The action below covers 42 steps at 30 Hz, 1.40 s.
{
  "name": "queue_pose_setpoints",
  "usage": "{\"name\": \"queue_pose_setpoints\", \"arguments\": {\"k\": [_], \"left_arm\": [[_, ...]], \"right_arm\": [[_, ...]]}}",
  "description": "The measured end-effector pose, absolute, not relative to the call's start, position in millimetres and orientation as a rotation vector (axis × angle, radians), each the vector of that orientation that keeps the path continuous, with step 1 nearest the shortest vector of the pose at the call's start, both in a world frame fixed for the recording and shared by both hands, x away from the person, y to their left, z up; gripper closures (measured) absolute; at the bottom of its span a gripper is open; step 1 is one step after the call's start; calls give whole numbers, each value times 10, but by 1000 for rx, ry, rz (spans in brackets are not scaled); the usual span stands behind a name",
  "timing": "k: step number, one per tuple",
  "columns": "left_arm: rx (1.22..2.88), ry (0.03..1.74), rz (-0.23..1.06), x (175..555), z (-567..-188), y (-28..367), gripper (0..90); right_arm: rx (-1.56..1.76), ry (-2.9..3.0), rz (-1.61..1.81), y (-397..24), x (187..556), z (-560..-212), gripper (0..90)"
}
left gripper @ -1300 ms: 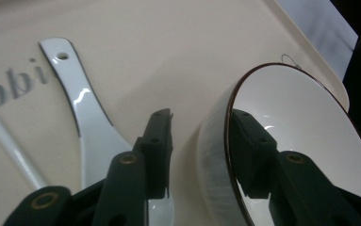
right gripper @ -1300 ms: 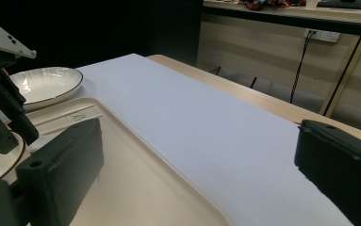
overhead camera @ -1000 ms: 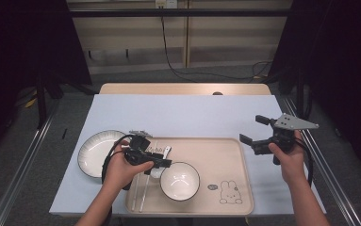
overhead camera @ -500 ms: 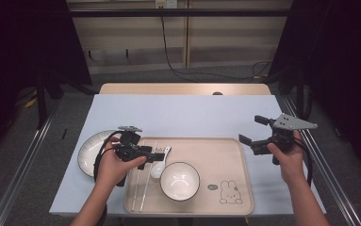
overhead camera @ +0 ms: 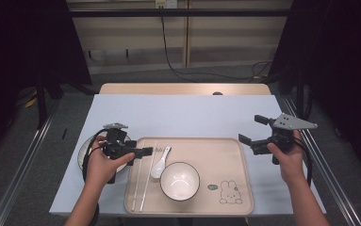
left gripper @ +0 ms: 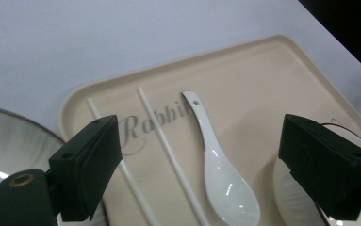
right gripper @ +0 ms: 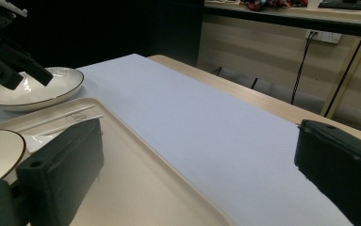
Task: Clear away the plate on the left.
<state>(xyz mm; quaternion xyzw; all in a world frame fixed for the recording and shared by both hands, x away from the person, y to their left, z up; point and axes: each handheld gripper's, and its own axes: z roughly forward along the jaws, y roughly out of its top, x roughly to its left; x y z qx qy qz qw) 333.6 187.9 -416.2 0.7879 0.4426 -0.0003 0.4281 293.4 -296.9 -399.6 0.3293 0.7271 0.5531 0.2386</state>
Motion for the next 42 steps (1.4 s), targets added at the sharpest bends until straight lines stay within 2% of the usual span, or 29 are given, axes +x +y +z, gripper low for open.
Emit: {"name": "queue_pose_setpoints", "arguments": {"k": [27, 42], "left_arm": [[1840, 1301, 161, 3375, -4248, 2561, 108], [1817, 1313, 230, 3355, -4251, 2861, 86]], "right_arm": [[901, 1993, 1518, -2953, 2962, -4005, 17], [884, 1996, 1527, -2917, 2977, -3992, 17]]}}
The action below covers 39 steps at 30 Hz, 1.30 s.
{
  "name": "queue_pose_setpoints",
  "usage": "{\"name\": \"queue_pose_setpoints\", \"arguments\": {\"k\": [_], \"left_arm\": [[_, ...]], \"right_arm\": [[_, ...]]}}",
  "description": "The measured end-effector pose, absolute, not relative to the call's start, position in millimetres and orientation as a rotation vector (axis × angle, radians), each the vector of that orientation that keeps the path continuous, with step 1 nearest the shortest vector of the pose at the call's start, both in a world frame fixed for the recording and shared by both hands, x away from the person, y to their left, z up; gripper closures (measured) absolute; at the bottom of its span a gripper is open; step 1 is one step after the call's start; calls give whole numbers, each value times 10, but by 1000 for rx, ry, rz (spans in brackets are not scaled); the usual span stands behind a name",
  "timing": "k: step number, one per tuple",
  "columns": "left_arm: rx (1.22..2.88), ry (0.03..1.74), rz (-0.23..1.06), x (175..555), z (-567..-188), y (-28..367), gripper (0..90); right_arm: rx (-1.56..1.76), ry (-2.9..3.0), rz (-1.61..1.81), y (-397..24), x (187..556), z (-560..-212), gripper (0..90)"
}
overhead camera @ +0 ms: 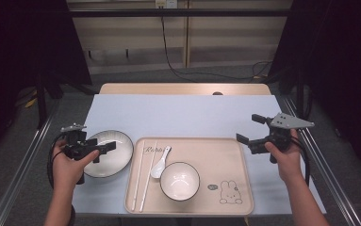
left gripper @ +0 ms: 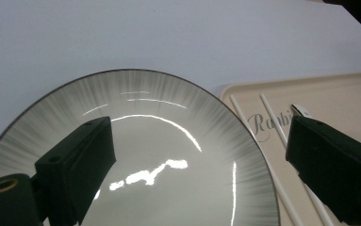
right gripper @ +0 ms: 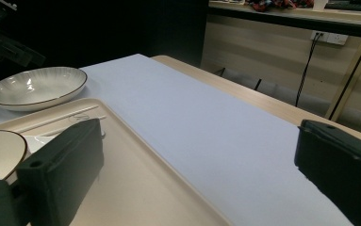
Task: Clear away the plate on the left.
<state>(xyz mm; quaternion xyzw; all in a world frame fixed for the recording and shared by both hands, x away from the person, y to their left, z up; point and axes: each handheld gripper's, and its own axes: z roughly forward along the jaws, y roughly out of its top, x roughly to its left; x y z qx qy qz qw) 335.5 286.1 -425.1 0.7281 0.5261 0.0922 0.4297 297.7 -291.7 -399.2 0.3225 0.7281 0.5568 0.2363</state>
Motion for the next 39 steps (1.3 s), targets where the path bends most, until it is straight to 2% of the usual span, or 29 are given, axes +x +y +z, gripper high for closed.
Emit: {"name": "queue_pose_setpoints", "arguments": {"k": [21, 39], "left_arm": [[1797, 1398, 316, 3368, -4367, 3161, 77], [1768, 1458, 339, 3390, -4473, 3304, 98]], "right_arm": [[884, 1999, 1527, -2902, 2971, -3982, 18], [881, 2003, 1533, -2899, 2971, -3984, 17]]}}
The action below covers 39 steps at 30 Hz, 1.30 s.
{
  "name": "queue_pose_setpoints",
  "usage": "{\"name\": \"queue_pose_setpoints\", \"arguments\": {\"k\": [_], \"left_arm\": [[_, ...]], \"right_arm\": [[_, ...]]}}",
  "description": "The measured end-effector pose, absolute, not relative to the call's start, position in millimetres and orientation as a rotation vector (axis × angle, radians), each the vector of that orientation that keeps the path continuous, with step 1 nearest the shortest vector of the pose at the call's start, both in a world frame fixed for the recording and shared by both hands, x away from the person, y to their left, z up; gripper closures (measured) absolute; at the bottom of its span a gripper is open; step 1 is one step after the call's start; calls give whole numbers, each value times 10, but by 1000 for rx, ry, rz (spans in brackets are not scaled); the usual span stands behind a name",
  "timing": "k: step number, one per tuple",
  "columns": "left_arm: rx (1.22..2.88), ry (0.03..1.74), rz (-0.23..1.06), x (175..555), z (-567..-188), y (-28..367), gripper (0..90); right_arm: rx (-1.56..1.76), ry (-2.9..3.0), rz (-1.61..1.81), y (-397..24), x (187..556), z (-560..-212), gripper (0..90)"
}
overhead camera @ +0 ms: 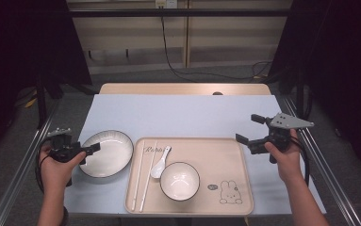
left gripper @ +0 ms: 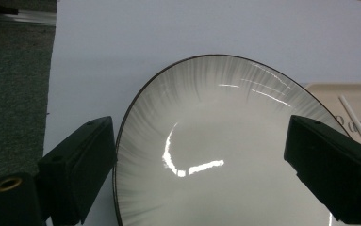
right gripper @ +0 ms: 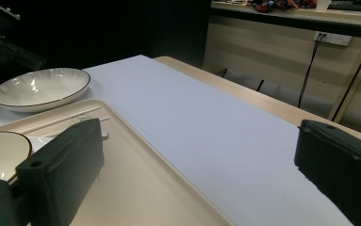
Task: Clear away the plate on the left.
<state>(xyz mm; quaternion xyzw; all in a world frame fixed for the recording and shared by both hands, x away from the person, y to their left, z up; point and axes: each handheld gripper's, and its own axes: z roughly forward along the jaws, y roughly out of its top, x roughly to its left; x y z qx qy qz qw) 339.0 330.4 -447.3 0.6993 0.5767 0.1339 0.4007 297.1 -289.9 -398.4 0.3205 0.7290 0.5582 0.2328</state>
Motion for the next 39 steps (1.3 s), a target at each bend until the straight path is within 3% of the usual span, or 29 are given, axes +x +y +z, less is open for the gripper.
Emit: {"name": "queue_pose_setpoints", "arguments": {"k": [8, 17, 39], "left_arm": [[1777, 1485, 326, 3401, -4560, 3330, 151], [1715, 1526, 302, 3401, -4660, 3383, 339], [1701, 1637, 324, 3443, -4755, 3381, 600]], "right_arm": [[878, 2006, 1534, -2899, 2966, -3981, 18], [888, 2004, 1530, -2908, 2968, -3984, 17], [897, 1997, 1526, -2939, 2971, -3985, 17]]}}
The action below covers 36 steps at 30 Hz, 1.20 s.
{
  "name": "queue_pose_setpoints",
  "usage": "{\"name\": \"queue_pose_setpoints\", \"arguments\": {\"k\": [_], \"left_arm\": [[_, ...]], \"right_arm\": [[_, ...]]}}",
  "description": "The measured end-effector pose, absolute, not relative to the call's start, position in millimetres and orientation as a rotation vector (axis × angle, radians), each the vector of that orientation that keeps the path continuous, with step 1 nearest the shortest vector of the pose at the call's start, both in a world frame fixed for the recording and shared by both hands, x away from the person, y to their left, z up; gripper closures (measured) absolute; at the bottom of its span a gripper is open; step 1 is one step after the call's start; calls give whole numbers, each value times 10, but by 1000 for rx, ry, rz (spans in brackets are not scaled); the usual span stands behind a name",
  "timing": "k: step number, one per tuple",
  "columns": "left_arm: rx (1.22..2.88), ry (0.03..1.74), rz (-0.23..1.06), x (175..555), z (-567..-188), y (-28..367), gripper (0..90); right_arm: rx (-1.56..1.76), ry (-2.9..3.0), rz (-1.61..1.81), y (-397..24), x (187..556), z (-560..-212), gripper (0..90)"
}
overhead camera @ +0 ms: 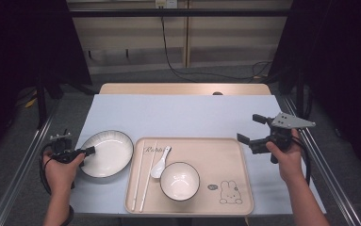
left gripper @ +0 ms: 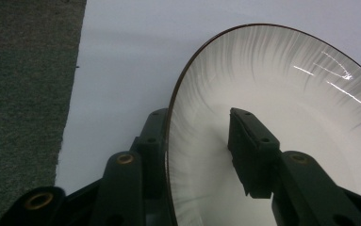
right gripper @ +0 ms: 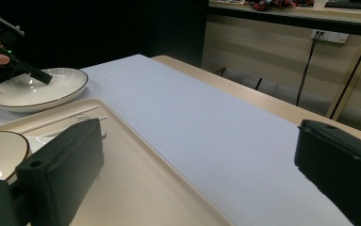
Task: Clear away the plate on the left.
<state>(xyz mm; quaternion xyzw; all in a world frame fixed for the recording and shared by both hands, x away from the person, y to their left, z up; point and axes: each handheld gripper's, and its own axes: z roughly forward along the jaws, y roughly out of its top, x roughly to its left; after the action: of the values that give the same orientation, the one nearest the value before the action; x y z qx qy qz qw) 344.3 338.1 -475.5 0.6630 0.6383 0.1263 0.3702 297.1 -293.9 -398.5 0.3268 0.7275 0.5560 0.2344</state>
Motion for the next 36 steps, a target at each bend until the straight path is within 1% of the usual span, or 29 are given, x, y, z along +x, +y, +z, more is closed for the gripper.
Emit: {"name": "queue_pose_setpoints", "arguments": {"k": [9, 13, 16, 19, 24, 26, 28, 31, 32, 36], "left_arm": [[1639, 1682, 275, 3441, -4719, 3447, 719], [1644, 1662, 295, 3437, -4596, 3440, 789], [1643, 1671, 319, 3440, -4528, 3432, 821], [1614, 1646, 301, 3428, -4435, 3458, 848], [1689, 1569, 393, 3422, -4270, 3378, 855], [1693, 1558, 377, 3431, -4250, 3365, 855], [1694, 1554, 388, 3434, -4229, 3348, 855], [1679, 1552, 355, 3442, -4181, 3350, 852], [1698, 1538, 353, 3445, -4159, 3353, 852], [1708, 1525, 379, 3460, -4088, 3298, 851]], "right_arm": [[894, 2005, 1525, -2933, 2987, -3998, 17], [888, 2012, 1524, -2926, 2993, -4002, 17], [893, 2018, 1520, -2928, 2996, -4005, 17], [883, 2032, 1522, -2934, 3006, -4010, 17], [897, 2034, 1507, -2884, 3036, -4047, 17], [889, 2046, 1501, -2861, 3047, -4063, 17], [887, 2053, 1499, -2849, 3052, -4068, 17], [888, 2056, 1498, -2850, 3056, -4072, 17], [888, 2057, 1498, -2850, 3058, -4075, 17], [887, 2059, 1493, -2846, 3064, -4082, 17]]}}
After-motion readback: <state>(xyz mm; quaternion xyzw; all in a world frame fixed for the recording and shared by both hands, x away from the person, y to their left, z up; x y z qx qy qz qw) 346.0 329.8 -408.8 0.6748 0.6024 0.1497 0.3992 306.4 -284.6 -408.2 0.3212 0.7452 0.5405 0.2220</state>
